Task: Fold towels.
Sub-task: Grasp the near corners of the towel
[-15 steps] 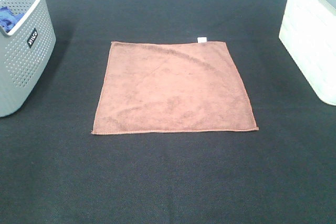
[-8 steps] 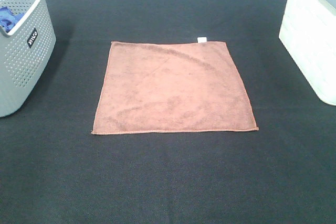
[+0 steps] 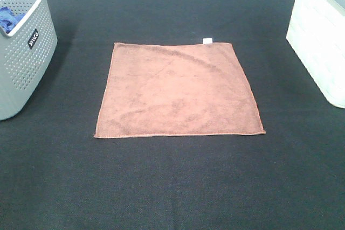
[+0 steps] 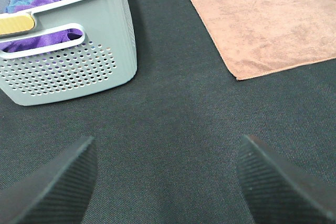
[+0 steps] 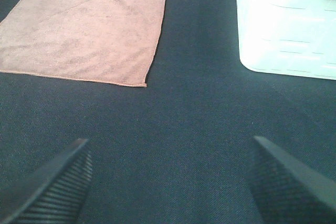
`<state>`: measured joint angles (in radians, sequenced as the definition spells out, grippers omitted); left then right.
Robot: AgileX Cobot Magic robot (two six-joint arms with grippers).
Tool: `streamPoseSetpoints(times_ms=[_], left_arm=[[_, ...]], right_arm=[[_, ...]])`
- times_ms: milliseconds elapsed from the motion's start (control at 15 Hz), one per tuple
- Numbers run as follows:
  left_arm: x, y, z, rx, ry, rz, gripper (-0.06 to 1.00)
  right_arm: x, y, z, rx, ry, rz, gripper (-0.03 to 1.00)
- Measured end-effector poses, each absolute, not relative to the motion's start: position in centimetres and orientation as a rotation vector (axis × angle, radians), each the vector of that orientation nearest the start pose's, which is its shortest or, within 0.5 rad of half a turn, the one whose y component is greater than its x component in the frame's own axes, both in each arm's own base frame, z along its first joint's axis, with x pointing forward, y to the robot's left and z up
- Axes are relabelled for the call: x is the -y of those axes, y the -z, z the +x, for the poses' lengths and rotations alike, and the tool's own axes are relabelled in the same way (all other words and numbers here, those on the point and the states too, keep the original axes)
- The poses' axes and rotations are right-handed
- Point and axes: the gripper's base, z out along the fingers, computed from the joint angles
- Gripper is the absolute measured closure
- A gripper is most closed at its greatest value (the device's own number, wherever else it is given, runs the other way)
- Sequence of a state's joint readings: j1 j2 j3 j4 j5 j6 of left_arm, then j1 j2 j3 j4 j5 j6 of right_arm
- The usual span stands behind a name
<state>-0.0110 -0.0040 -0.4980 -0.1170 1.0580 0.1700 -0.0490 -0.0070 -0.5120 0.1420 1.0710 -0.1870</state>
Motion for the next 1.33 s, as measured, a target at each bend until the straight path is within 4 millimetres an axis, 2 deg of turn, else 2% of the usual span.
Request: streamPoseSetpoints(times_ms=[267, 400, 533, 600, 667, 800, 933, 1067, 1200, 1333], left_arm=[[0.9, -27.7, -0.6, -2.025, 0.043, 0.188, 0.23], [1.2, -28.0, -0.5, -2.0, 0.128, 0.107, 0.23], [1.2, -29.0, -0.1, -1.915, 0.166, 0.044, 0.23], [1.1, -29.9, 1.0, -1.853, 0.177, 0.022, 0.23], [1.1, -29.9, 1.0, -1.853, 0.177, 0.022, 0.23], [1.2, -30.6, 2.9, -1.845, 0.205, -0.005, 0.23], [1.5, -30.3, 5.6, -1.96, 0.271, -0.044, 0.23], [2.0, -29.6, 7.8, -2.073, 0.365, -0.095, 0.23], [2.9, -28.5, 10.6, -2.209, 0.533, -0.182, 0.23], [3.4, -27.2, 12.9, -2.307, 0.602, -0.184, 0.23]], right_arm=[[-1.2, -28.0, -0.8, -2.022, -0.021, -0.149, 0.21], [-1.4, -28.5, -0.6, -1.984, -0.067, -0.139, 0.21], [-1.6, -29.6, 0.5, -1.925, -0.109, -0.117, 0.21], [-1.6, -30.0, 1.4, -1.915, -0.125, -0.102, 0.21], [-1.6, -30.0, 1.4, -1.915, -0.125, -0.102, 0.21], [-1.6, -30.5, 4.2, -1.958, -0.209, -0.025, 0.21], [-1.8, -30.0, 7.0, -2.064, -0.289, 0.036, 0.21], [-1.7, -28.9, 10.2, -2.193, -0.329, 0.094, 0.21], [-1.5, -27.3, 13.3, -2.3, -0.345, 0.154, 0.21], [-1.5, -26.1, 15.3, -2.352, -0.393, 0.226, 0.21]])
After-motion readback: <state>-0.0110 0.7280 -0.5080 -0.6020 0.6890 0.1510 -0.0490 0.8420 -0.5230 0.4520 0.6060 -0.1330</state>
